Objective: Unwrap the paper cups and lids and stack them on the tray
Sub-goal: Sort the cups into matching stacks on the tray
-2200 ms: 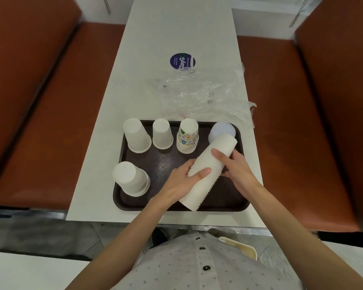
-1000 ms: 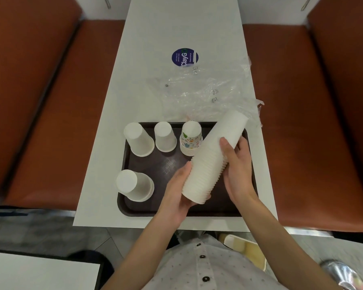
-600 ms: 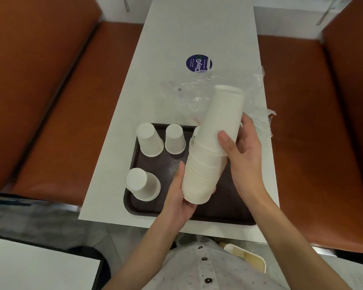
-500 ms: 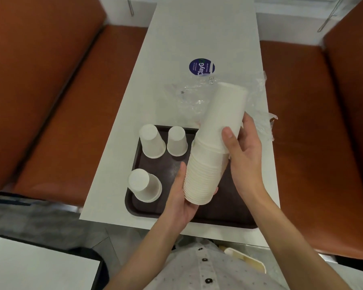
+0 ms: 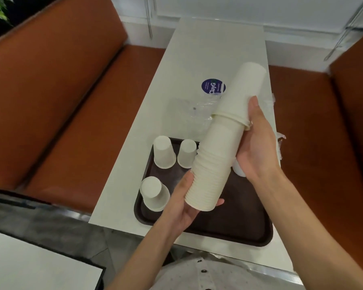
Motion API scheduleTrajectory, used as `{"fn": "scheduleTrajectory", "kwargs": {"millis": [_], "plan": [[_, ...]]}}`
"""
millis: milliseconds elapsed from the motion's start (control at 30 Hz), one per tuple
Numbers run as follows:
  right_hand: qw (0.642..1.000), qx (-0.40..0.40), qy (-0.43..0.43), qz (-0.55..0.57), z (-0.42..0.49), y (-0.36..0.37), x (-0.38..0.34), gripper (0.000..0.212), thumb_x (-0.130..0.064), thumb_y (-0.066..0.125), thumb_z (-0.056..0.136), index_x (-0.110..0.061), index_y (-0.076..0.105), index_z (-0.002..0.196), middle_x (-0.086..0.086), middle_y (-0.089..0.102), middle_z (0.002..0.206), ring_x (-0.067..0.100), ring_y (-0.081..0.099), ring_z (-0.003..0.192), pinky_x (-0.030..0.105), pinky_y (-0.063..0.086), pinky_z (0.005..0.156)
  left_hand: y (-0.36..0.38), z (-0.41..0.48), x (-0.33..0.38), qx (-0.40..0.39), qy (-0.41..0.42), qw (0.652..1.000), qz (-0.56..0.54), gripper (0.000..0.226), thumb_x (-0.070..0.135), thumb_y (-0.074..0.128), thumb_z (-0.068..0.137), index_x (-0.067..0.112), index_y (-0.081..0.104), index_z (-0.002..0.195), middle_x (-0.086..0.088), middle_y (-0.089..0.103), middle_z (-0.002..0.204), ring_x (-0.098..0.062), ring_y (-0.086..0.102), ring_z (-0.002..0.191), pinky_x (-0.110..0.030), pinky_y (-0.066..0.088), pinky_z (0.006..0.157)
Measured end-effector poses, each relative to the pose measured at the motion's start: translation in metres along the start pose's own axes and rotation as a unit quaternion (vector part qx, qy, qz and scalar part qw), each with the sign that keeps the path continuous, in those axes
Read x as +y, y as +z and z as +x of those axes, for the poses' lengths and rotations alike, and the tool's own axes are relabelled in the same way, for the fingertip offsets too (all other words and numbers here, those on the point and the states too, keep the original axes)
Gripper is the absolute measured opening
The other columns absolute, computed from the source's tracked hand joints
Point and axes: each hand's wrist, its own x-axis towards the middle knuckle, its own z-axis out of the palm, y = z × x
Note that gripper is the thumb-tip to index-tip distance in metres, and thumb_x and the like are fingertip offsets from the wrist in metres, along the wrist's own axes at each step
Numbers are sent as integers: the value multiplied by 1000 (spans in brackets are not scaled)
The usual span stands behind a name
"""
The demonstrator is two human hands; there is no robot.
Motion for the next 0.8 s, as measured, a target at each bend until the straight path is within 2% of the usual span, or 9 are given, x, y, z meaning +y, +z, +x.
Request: {"fn": "scheduleTrajectory", "kwargs": {"millis": [100,167,233,333,467,567,600,700,800], "plan": [[1000,-22,-1,-6,-3,17,-3,58,-42,60,92,-4,52,136,16,64,131,31,64,118,46,55,95,-3,0,9,-1,20,1000,2,59,54,89,61,25,76,111,-9,70,123,-28,68,111,-52,58,80],[999,-48,-7,-10,-7,30,-7,63,-42,61,89,-3,51,137,17,61,133,33,61,121,50,51,100,-2,0,18,-11,38,999,2,55,54,87,65,27,75,112,-7,71,123,-26,68,112,-52,58,81],[996,-78,-30,-21,-10,45,-15,59,-41,61,90,-6,53,136,13,62,134,29,60,123,47,50,102,1,0,30,-20,53,998,-4,53,52,85,68,28,75,113,-6,70,125,-26,67,114,-51,57,82],[989,-124,-75,-32,-9,65,-34,52,-40,59,91,-10,54,134,9,63,132,23,62,120,37,54,94,6,1,51,-57,88,994,16,46,51,80,74,30,74,115,-4,71,123,-24,67,114,-47,58,85],[981,-178,-80,-15,0,87,-52,44,-40,59,94,-12,59,128,9,66,128,22,65,116,34,55,89,5,6,78,-64,116,991,34,51,47,87,66,24,76,110,-7,74,114,-26,71,106,-50,59,82],[980,-186,-72,-4,9,106,-57,36,-40,57,95,-14,61,121,9,68,121,21,67,107,33,56,83,-1,9,95,-10,116,993,22,58,37,82,74,16,66,125,-10,76,104,-28,73,96,-50,60,77],[981,-183,-69,-8,12,111,-59,37,-41,57,95,-14,61,120,11,67,121,21,66,105,32,55,80,-3,11,100,2,120,993,12,60,37,85,70,16,67,124,-10,76,101,-28,74,94,-50,59,77],[982,-177,-57,-15,20,120,-60,37,-45,58,93,-17,63,116,9,68,116,20,66,98,27,55,69,-6,12,113,-33,152,987,30,56,43,95,54,26,77,105,-8,74,109,-28,72,103,-52,58,78],[982,-181,-42,12,27,122,-56,38,-46,58,93,-19,61,119,6,70,113,18,68,96,25,56,67,-16,14,118,-40,144,989,19,52,45,93,59,28,77,105,-6,74,112,-27,70,106,-52,57,81]]}}
